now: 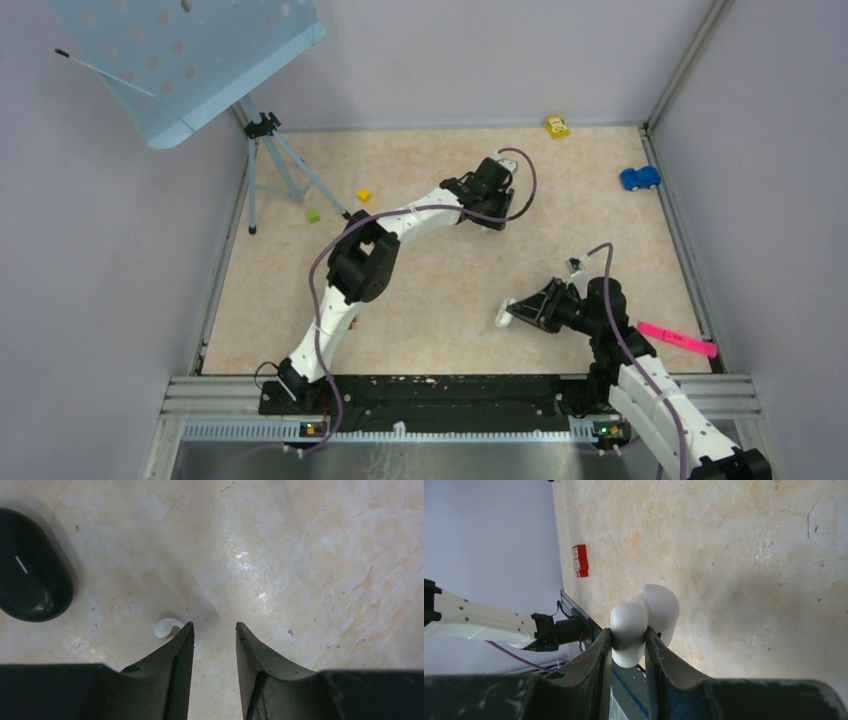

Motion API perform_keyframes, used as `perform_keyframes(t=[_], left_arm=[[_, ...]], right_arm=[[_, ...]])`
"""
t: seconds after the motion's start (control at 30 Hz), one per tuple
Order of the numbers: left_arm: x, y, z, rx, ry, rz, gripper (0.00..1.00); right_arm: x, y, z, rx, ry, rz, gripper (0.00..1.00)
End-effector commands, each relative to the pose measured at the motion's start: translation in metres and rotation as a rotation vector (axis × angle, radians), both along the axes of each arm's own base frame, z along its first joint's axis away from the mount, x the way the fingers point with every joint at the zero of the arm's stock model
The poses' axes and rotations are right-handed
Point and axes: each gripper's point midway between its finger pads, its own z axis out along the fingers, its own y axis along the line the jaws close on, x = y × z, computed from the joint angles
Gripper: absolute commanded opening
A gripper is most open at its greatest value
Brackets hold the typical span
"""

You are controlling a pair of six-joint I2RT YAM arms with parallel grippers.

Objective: Insert the wireless bluetooth earbuds into the charging case
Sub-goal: Pick up the left earbud from the center of the board.

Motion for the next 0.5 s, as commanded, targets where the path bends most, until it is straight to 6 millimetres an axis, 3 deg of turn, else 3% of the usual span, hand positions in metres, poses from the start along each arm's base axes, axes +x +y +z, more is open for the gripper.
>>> perform_keyframes(t=[0.0, 0.47], left_arm=[[0.005, -0.002, 0.01, -0.001, -0.024, 0.012, 0.41], [0.008, 0.018, -0.005, 0.084, -0.054, 0.053, 0.42]], right_arm=[[0.008, 0.002, 0.021, 0.022, -0.077, 0.008, 0.0], [0.01, 0.004, 0.023, 0.034, -0.094, 0.014, 0.0]])
